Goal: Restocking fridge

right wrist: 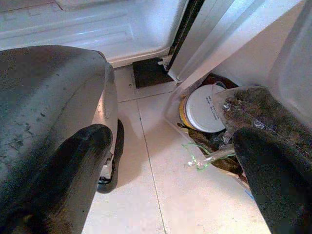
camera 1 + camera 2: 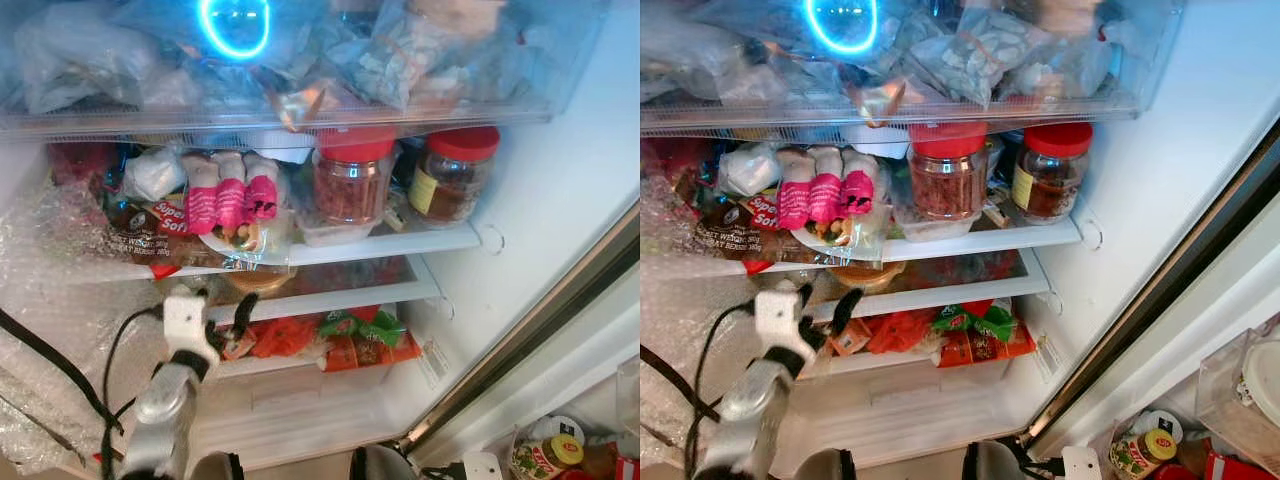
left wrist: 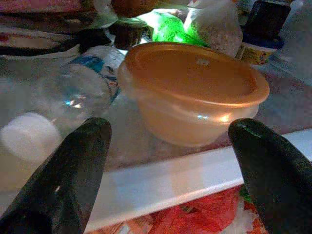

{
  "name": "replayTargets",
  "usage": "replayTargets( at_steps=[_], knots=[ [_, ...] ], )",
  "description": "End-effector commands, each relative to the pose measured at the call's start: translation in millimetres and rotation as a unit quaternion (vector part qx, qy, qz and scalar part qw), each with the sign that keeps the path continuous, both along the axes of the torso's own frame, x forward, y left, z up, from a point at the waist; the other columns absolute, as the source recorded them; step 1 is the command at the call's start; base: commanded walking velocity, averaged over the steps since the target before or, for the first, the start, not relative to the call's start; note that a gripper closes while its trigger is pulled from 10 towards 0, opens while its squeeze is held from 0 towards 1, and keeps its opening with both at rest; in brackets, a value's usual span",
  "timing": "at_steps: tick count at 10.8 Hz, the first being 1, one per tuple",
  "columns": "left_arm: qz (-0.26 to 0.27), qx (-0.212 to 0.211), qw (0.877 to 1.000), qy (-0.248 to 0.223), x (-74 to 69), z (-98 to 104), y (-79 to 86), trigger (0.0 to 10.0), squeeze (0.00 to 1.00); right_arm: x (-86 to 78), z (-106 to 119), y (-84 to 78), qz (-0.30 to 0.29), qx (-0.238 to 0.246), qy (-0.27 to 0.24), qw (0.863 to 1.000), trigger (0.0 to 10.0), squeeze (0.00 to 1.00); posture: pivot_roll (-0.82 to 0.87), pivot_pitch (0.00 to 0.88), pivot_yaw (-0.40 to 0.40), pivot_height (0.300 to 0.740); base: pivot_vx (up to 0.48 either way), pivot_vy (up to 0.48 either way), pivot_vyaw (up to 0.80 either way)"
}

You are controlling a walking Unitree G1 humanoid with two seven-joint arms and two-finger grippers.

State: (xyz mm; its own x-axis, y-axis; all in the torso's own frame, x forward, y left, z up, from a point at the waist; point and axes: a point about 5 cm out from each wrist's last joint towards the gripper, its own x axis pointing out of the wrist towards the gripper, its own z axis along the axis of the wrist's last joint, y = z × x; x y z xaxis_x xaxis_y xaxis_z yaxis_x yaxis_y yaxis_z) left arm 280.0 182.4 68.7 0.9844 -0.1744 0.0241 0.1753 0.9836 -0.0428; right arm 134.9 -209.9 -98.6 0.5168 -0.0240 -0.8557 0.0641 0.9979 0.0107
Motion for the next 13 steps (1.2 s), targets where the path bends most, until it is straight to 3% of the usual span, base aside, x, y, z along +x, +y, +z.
replayTargets(
  at_steps=[1, 5, 10, 13],
  knots=[
    [-0.012, 0.023, 1.0, -0.001, -3.8, 3.0, -2.4, 10.0, 0.0, -1.2, -1.4, 5.1, 0.002, 0.009, 0.004, 1.0, 10.0, 0.0, -0.08, 0.023, -0.084, 0.637, 0.0, 0.0, 0.0],
    [-0.004, 0.077, 0.997, 0.001, -16.7, 2.5, 1.6, 10.0, 0.0, -0.8, -1.1, 4.5, -0.003, 0.01, 0.002, 1.0, 10.0, 0.0, -0.08, 0.027, -0.083, 0.637, 0.0, 0.0, 0.0],
    [0.004, 0.063, 0.998, 0.016, -15.2, -1.5, -0.8, 10.0, 0.0, -1.1, -1.2, 4.5, -0.001, 0.009, 0.003, 1.0, 10.0, 0.0, -0.09, 0.028, -0.083, 0.637, 0.0, 0.0, 0.0],
    [0.005, 0.062, 0.998, 0.023, -15.9, -4.2, -0.3, 10.0, 0.0, -1.0, -1.2, 4.7, -0.002, 0.009, 0.002, 1.0, 10.0, 0.0, -0.09, 0.025, -0.082, 0.637, -0.28, 0.0, 0.0]
  ],
)
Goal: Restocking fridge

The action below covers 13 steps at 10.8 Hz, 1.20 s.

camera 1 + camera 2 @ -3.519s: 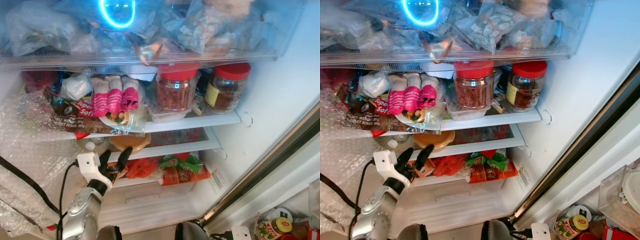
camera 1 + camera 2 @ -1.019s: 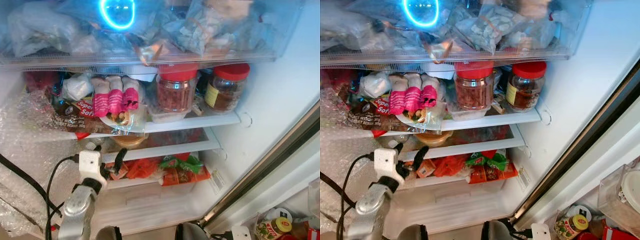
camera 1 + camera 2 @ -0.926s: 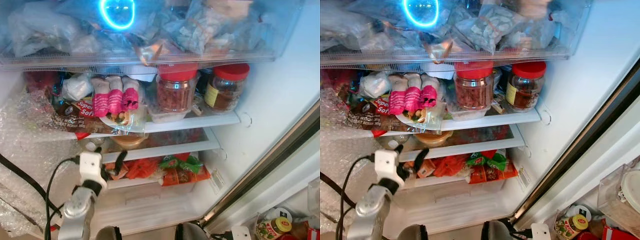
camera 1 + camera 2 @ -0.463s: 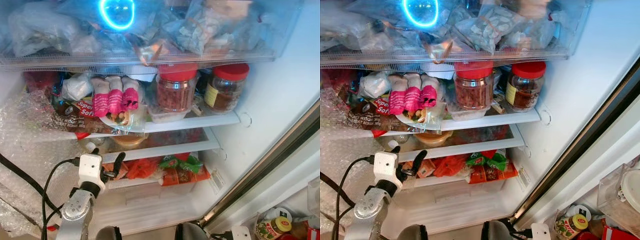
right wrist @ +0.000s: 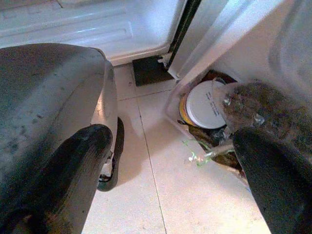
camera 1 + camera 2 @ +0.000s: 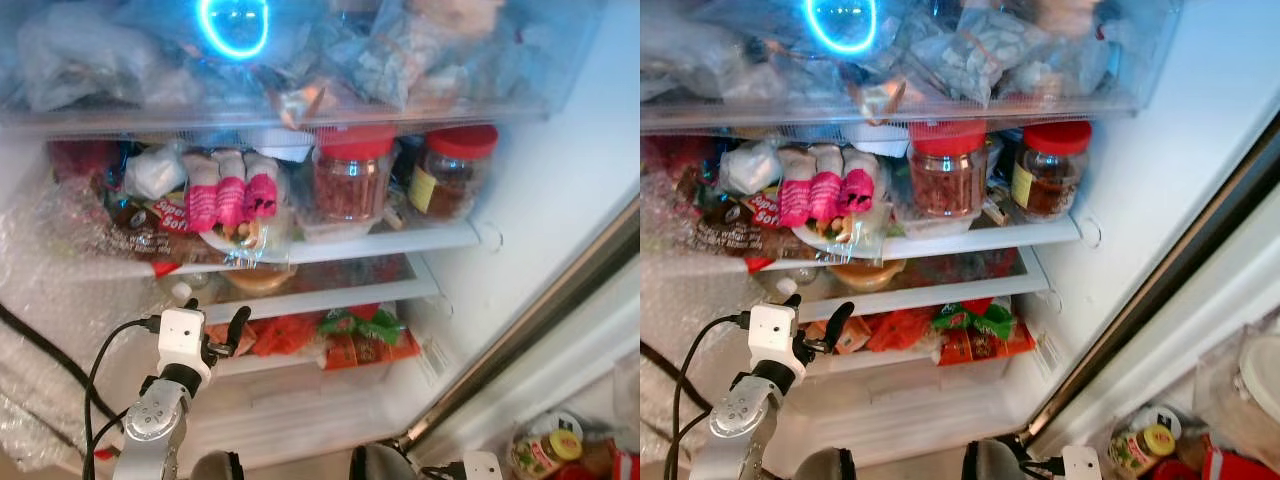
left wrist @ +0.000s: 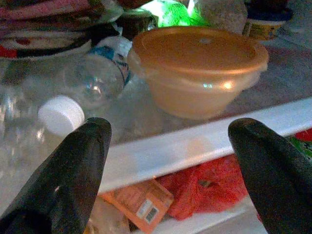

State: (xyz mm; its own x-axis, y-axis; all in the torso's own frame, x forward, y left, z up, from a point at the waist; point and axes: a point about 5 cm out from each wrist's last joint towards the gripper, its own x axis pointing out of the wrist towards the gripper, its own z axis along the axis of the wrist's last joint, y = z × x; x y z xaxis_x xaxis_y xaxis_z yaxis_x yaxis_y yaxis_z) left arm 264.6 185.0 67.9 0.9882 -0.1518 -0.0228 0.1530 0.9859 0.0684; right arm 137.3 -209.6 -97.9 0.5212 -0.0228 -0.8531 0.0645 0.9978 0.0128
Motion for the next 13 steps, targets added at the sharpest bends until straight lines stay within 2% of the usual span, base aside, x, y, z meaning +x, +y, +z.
replayTargets(
  at_steps=[1, 8, 13],
  knots=[
    [-0.006, 0.003, 1.0, 0.011, -0.6, -4.7, -2.3, 10.0, 0.0, -3.5, -2.0, 4.6, -0.002, 0.008, 0.005, 1.0, 10.0, 0.0, -0.09, 0.022, -0.082, 0.637, -0.3, 0.0, 0.0],
    [-0.007, 0.0, 1.0, 0.018, 0.1, -10.3, -2.4, 10.0, 0.0, -3.9, -2.2, 4.9, -0.002, 0.007, 0.005, 1.0, 10.0, 0.0, -0.09, 0.001, -0.081, 0.637, -0.331, 0.0, 0.0],
    [0.016, -0.018, 0.999, 0.029, -1.3, -15.2, 0.5, 10.0, 0.0, -3.9, -2.2, 4.8, -0.002, 0.007, 0.005, 1.0, 10.0, 0.0, -0.09, 0.009, -0.083, 0.637, -0.329, 0.0, 0.0]
  ],
)
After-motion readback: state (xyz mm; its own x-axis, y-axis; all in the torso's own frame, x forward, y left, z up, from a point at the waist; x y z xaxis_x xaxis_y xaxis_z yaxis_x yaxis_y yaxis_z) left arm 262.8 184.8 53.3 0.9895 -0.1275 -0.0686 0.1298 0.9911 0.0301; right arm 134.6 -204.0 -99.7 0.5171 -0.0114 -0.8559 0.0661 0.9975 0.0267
